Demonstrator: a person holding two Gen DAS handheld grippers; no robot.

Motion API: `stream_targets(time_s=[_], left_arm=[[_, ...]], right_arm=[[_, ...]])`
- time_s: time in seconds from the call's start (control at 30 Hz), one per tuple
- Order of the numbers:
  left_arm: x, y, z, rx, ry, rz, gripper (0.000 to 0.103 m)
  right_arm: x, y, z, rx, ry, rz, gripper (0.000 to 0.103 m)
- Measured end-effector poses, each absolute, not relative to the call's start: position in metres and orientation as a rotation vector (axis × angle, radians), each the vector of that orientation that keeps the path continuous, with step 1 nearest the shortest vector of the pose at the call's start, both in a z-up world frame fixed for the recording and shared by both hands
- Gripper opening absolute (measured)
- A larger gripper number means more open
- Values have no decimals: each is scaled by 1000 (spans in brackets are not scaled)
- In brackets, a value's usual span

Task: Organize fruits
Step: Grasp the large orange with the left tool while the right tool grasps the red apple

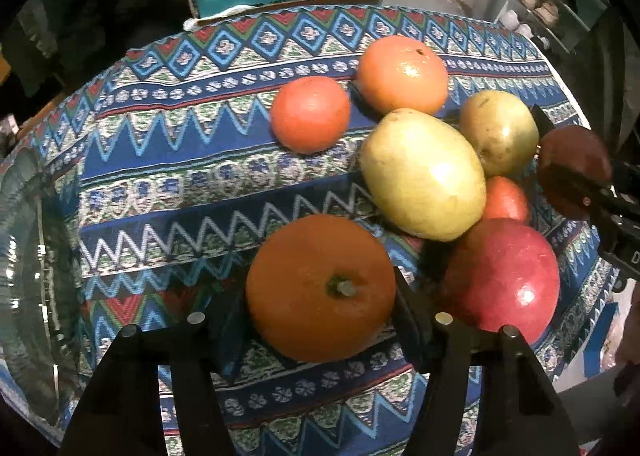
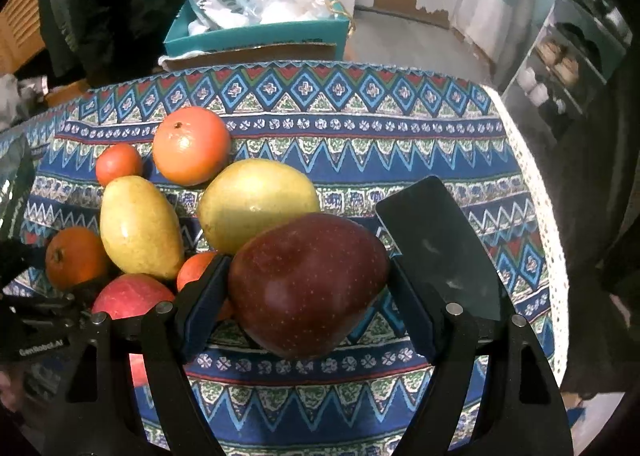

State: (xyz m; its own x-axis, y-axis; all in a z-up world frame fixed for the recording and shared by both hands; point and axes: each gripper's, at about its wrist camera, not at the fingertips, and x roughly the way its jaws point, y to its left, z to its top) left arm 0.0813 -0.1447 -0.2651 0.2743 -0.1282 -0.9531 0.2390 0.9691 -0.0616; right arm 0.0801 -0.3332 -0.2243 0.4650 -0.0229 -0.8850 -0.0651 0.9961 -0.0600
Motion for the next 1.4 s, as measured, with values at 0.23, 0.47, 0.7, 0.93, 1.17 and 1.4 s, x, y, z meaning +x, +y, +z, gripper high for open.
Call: stream_targets(time_s=[0.23,0.47,0.7,0.93,1.17,1.4], left_arm=[[83,-122,-254,68,1251,-206,65],[76,-111,-223,63,1166,-191,65],[70,-103,-195,53,1096,-185,65],[64,-95,-172,53,1035,-168,65],[56,-85,-149,51,975,-142,65],[48,-74,-129,52,924,-124,65]], right_arm=[[75,-331,-211,-112,1043,22,79],[70,-324,-199,-135,1003,26,79],[62,-317,-181,-156,951,34,79],[57,-310,-162,-172,901,37,79],[53,-301,-144,-185,855,52,79],[49,-287,-123,-189,803,83,79]])
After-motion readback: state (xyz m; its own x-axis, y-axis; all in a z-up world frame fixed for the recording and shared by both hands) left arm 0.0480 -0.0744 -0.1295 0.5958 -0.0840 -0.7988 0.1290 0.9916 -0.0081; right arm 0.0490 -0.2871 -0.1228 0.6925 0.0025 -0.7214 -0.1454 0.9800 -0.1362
